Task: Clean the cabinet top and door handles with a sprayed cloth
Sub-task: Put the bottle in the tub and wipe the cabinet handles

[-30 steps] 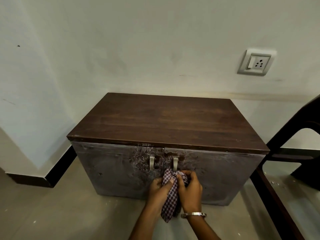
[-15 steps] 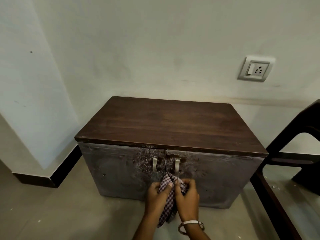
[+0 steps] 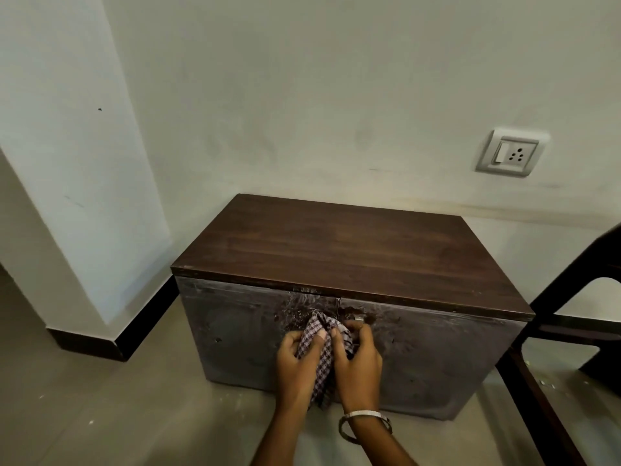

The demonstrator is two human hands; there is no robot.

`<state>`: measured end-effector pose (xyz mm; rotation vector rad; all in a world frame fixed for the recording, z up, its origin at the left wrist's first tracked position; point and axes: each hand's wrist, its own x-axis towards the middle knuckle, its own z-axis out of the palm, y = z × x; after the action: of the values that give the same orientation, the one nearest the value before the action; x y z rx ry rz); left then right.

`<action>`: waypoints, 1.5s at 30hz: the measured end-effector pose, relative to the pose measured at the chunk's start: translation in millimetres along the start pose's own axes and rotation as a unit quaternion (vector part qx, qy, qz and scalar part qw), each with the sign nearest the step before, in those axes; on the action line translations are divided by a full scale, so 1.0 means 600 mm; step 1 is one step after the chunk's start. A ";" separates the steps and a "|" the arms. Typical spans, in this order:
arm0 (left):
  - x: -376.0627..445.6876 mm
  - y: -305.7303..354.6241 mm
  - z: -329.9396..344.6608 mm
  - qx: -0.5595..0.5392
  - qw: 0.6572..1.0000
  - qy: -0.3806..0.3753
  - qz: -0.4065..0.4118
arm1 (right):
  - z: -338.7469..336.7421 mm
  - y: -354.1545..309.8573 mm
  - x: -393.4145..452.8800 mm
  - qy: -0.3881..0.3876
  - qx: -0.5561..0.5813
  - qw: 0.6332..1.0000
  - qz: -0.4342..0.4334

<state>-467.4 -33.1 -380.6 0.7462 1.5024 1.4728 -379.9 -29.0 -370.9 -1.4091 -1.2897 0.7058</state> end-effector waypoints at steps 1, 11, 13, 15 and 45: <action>0.004 0.001 -0.002 -0.002 1.000 0.009 0.000 | 0.006 -0.004 0.002 -0.009 0.000 1.000 0.000; 0.032 0.017 -0.015 -0.061 0.995 0.062 -0.056 | 0.051 -0.026 0.024 -0.004 -0.024 0.999 -0.040; 0.032 0.020 -0.013 -0.065 0.994 0.060 -0.061 | 0.053 -0.025 0.027 -0.003 -0.021 0.999 -0.029; 0.032 0.018 -0.009 -0.051 0.996 0.049 -0.058 | 0.050 -0.020 0.025 0.006 -0.010 1.000 -0.022; 0.031 -0.028 -0.017 -0.013 0.987 0.044 -0.151 | 0.057 0.061 -0.007 -0.057 -0.018 0.998 0.005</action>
<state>-481.5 -23.4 -401.4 0.4198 1.5815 1.3059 -400.5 -17.5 -415.4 -1.4224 -1.3899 0.7836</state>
